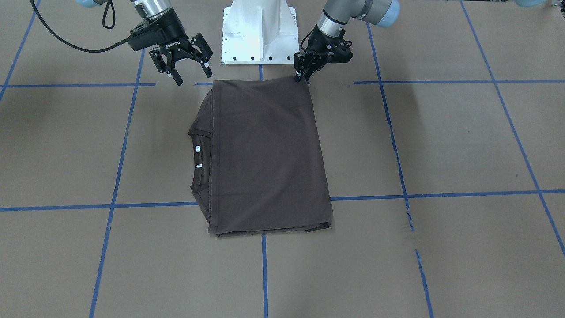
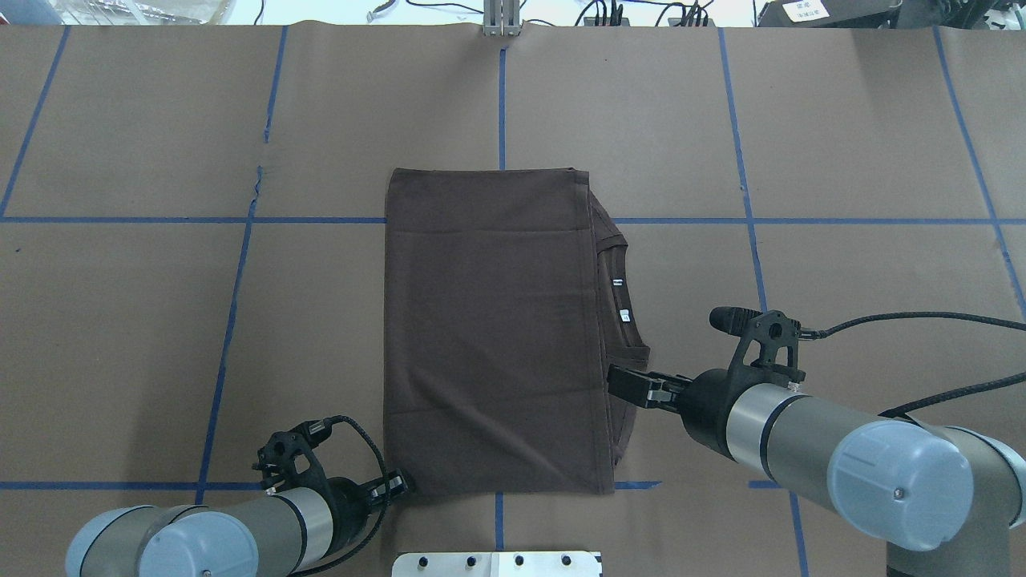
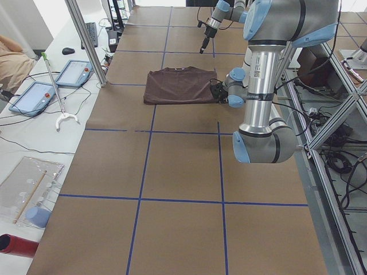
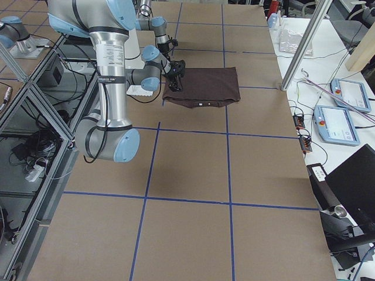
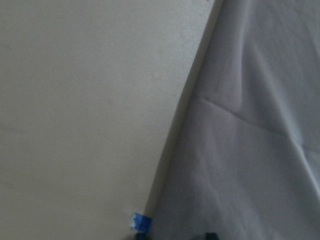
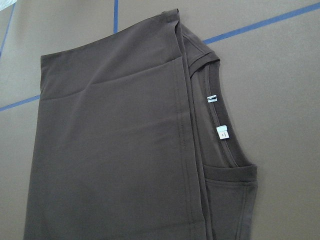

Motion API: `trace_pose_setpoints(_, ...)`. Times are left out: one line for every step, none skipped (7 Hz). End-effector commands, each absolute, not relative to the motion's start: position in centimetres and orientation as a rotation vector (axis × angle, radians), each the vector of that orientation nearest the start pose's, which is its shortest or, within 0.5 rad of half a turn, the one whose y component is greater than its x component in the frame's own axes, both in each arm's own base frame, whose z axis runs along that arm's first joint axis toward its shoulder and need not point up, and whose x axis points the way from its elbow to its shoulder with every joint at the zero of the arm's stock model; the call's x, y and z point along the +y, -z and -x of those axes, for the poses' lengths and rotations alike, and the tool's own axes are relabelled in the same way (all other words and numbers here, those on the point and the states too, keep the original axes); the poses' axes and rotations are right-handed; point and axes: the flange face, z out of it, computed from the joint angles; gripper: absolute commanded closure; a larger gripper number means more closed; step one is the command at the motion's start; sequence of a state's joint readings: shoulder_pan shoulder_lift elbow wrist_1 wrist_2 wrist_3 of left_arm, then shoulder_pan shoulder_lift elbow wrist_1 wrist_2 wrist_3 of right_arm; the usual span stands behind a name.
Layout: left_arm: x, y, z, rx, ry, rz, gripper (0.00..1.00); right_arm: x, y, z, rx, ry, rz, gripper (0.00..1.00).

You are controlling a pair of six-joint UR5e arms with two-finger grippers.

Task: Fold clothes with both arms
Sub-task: 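Grasp the shirt edge nearest the robot with both grippers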

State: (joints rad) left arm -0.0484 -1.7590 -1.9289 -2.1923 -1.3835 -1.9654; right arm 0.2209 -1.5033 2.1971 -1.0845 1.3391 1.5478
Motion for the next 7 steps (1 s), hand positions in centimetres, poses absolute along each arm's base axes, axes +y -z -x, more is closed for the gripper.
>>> trace_pose_setpoints(-17.8,-32.2,-53.6,1.191,0.504,0.03,1.0,-25.3,-28.2,41.4,-1.14,-0.31,-0.346,0.0)
trace_pose_setpoints(-17.9,-32.1,-53.5,1.194,0.503,0.029,1.0,-25.3,-28.1,41.4,-1.143,-0.311,-0.348,0.0)
trace_pose_setpoints(-17.9,-31.7,-53.5,1.202,0.502,0.03,1.0,-25.3,-27.8,41.6,-1.147,-0.322,-0.343,0.0)
trace_pose_setpoints(-17.8,-31.3,-53.4,1.208,0.501,0.032,1.0,-25.3,-27.5,42.5,-1.129,-0.415,-0.278,0.03)
trace_pose_setpoints(-17.8,-30.9,-53.3,1.217,0.501,0.034,1.0,-25.6,-25.5,44.2,-1.06,-0.493,-0.231,0.05)
trace_pose_setpoints(-17.8,-30.4,-53.5,1.226,0.501,0.036,1.0,-25.4,-24.2,46.5,-0.958,-0.551,-0.19,0.07)
trace_pose_setpoints(-17.8,-30.1,-53.5,1.232,0.501,0.037,1.0,-23.9,-24.6,49.0,-0.891,-0.562,-0.16,0.08)
